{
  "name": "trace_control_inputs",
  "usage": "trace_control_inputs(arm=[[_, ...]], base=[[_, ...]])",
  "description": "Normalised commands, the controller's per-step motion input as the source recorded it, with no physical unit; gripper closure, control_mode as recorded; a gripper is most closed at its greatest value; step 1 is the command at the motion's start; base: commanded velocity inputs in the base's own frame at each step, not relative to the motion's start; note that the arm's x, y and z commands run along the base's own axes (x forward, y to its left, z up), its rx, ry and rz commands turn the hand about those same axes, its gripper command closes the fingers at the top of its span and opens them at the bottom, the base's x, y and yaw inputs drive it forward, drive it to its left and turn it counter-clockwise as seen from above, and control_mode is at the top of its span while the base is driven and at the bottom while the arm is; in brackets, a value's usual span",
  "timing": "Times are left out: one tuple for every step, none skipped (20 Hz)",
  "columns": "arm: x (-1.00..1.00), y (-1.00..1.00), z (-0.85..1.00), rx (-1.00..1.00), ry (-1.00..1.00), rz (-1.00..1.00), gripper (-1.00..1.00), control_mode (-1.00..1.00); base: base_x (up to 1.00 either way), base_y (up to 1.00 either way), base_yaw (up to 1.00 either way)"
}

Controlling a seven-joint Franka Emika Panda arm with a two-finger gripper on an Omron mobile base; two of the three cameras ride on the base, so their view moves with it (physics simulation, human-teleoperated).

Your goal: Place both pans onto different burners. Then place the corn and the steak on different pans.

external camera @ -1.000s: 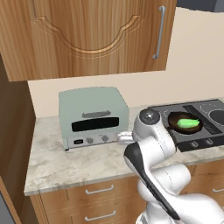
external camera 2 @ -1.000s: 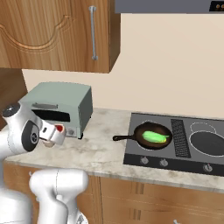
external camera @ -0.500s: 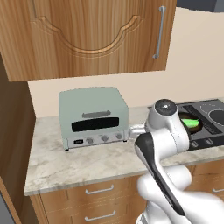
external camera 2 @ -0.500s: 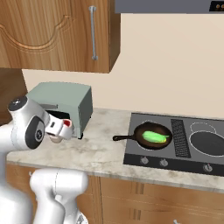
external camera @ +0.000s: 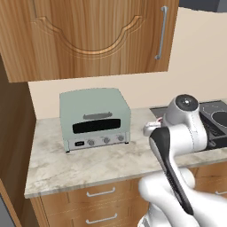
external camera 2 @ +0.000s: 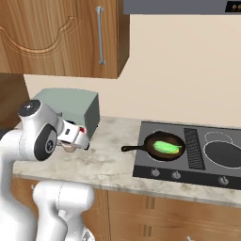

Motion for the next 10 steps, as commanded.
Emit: trace_control_inputs(arm=[[-0.16,-0.31,0.00,0.00,-0.03,0.03,1.00,-1.00],[-0.19,-0.24,0.00,0.00,-0.05,0.03,1.00,-1.00],[-0.19,-0.17,0.00,-0.01,-0.04,0.03,1.00,-1.00],[-0.18,-0.19,0.00,0.00,-0.05,0.03,1.00,-1.00],[-0.19,-0.19,0.00,0.00,-0.06,0.03,1.00,-1.00],[0.00,0.00,0.00,0.00,0.00,0.00,1.00,1.00],[0.00,0.00,0.00,0.00,0.00,0.00,1.00,1.00],[0.00,0.00,0.00,0.00,0.00,0.00,1.00,1.00],[0.00,0.00,0.00,0.00,0.00,0.00,1.00,1.00],[0.00,0.00,0.00,0.00,0.00,0.00,1.00,1.00]], base=[[0.00,0.00,0.00],[0.00,0.00,0.00],[0.00,0.00,0.00],[0.00,0.00,0.00],[0.00,0.00,0.00],[-0.27,-0.36,0.02],[-0.43,-0.50,0.00],[-0.48,-0.57,0.00],[-0.48,-0.57,0.00],[-0.38,-0.62,0.00]])
